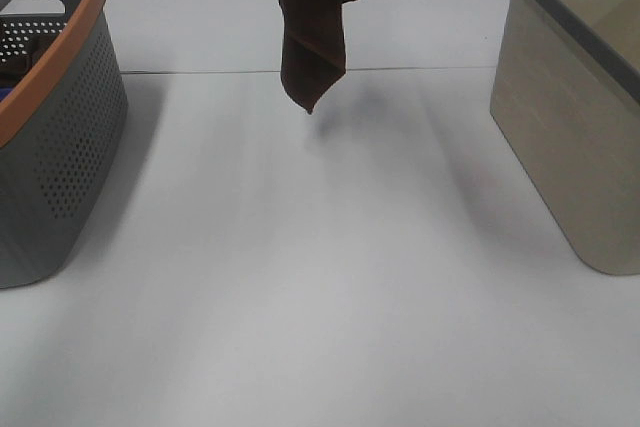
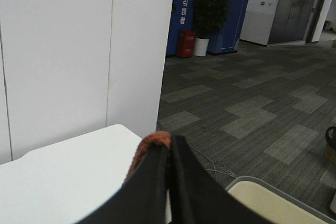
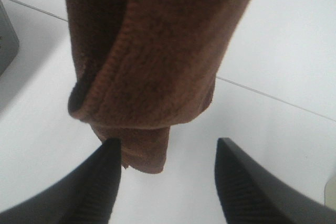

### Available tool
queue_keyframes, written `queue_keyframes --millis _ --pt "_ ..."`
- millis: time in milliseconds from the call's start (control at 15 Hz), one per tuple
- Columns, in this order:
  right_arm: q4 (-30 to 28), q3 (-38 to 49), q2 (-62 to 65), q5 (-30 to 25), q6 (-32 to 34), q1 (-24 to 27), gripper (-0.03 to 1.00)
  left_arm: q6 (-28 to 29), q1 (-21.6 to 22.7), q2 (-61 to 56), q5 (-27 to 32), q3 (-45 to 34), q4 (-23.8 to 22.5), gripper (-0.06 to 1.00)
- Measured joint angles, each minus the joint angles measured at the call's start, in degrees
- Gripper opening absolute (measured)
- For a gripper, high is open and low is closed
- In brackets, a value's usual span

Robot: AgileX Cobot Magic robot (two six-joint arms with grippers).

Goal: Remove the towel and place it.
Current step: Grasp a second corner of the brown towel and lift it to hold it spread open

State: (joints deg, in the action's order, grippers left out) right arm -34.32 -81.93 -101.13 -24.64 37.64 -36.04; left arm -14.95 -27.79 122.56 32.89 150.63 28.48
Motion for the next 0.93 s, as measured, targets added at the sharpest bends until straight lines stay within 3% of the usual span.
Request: queue_keyframes --millis 200,600,933 --pt "4.41 0.0 3.15 1.09 0.0 0.0 0.69 0.0 0.0 0.0 -0.63 0.0 -0.11 0.0" --pt "7.16 0.0 3.32 5.67 -1.89 -4.35 0.72 0.0 0.0 0.06 -1.09 0.0 -0.11 0.0" --pt "3.09 0.0 3.27 8.48 5.44 -2.64 0.72 0.0 0.0 0.06 -1.09 0.0 0.0 0.0"
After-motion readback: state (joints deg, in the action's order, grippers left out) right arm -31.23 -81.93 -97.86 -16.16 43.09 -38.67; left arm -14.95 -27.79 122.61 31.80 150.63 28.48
